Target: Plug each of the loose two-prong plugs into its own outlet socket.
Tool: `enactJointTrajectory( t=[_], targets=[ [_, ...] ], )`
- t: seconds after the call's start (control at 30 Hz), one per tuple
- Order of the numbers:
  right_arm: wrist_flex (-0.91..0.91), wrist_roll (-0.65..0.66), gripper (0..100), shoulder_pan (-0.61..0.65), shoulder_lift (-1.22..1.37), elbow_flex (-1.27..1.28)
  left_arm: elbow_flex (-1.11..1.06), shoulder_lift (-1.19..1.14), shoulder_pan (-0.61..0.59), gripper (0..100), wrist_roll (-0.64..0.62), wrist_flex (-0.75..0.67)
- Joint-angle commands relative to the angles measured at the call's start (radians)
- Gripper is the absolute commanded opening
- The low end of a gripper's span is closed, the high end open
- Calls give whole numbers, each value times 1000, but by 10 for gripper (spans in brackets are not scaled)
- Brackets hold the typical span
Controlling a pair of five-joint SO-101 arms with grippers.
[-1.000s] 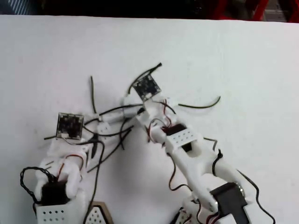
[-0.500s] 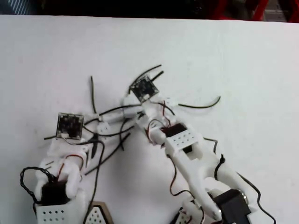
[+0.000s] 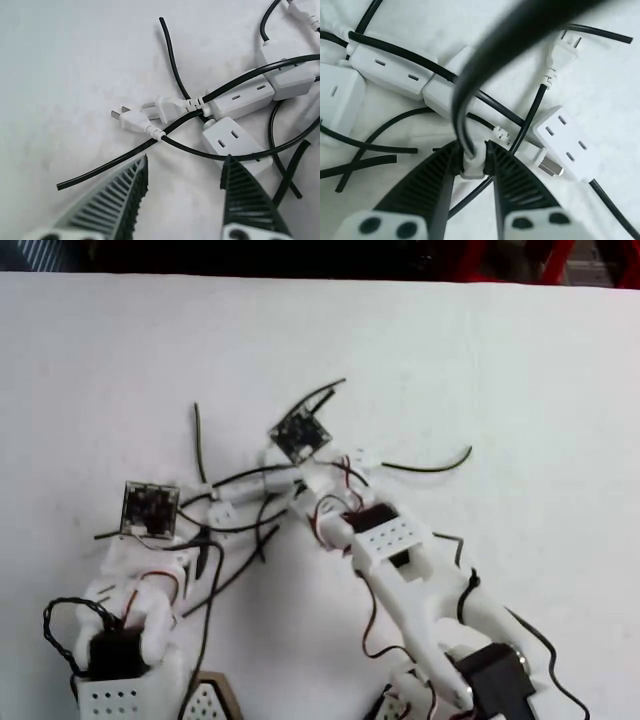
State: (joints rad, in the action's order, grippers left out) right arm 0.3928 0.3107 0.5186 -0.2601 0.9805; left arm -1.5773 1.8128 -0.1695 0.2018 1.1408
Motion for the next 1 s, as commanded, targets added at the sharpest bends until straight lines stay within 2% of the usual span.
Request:
enactJointTrajectory(
  t=[0.0,0.33,0.67,0.83,0.97],
  targets=[
    [27,14,16,-2,12,25,5,2,-7,242,6,-8],
    [159,20,16,-2,-202,89,5,2,-5,242,6,-8],
    [173,12,16,-2,-182,49,3,2,-4,242,6,-8],
    [174,-63,16,-2,-183,-46,3,2,-4,242,6,-8],
    [168,-72,16,-2,-185,-69,3,2,-4,242,6,-8]
  ],
)
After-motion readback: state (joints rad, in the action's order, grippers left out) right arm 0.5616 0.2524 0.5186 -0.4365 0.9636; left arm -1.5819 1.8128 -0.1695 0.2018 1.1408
